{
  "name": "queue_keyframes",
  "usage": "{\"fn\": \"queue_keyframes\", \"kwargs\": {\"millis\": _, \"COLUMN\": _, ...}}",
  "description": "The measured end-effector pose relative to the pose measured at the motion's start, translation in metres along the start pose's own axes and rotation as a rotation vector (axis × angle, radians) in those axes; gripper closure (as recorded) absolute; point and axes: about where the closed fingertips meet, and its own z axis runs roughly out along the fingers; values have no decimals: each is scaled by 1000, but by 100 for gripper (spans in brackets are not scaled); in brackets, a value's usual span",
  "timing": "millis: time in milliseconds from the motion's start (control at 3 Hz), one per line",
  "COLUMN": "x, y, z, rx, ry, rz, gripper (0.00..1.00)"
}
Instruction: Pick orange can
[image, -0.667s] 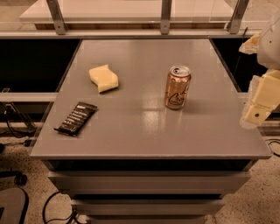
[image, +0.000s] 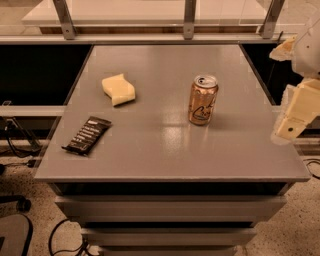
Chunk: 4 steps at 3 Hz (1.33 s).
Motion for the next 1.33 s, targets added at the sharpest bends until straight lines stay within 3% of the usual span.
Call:
{"fn": "queue_keyframes", "kwargs": {"millis": 667, "x": -37, "y": -21, "z": 38, "rx": -58, "ry": -146, "rz": -73, "gripper": 0}}
{"fn": "queue_keyframes", "kwargs": {"millis": 1333, "x": -73, "y": -47, "z": 73, "rx": -99, "ry": -245, "rz": -151, "gripper": 0}}
